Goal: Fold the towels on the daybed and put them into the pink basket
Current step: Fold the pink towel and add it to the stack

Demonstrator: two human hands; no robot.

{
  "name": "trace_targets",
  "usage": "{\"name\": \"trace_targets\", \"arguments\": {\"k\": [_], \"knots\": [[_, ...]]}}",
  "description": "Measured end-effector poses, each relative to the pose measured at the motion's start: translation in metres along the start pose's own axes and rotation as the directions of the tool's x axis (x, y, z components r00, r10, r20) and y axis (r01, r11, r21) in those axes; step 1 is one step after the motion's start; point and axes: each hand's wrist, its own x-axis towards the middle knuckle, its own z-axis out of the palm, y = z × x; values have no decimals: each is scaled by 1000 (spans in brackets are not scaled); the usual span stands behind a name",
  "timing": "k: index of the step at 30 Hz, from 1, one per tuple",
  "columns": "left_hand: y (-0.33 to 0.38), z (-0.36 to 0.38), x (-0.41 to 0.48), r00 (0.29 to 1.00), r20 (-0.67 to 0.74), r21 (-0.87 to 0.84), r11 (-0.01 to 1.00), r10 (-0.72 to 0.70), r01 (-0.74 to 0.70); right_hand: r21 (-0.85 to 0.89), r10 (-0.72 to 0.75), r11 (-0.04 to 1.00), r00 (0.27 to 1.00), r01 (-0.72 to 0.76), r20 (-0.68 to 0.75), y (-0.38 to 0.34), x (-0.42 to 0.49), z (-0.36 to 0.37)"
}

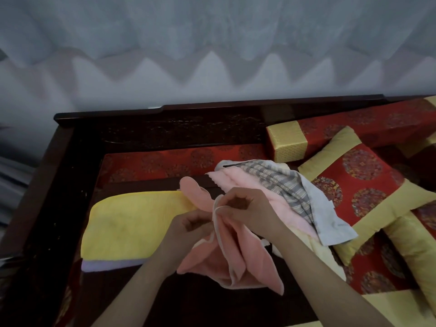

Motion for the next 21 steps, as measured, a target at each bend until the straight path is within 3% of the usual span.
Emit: {"name": "trace_targets", "arguments": {"k": [5,8,18,21], "knots": [[-6,-3,1,996,78,-137,989,-40,50,-47,21,999,1000,-22,-10,7,4,2],[-5,3,4,993,43,-243,963,-111,118,-64,35,997,999,-34,17,14,5,3],[1,-1,0,999,-18,-30,999,-39,39,-79,96,992,995,-94,22,21,-6,2],[9,-17,-9,997,-74,-152,988,-34,23,-295,144,949,987,-116,73,35,-24,5]]}}
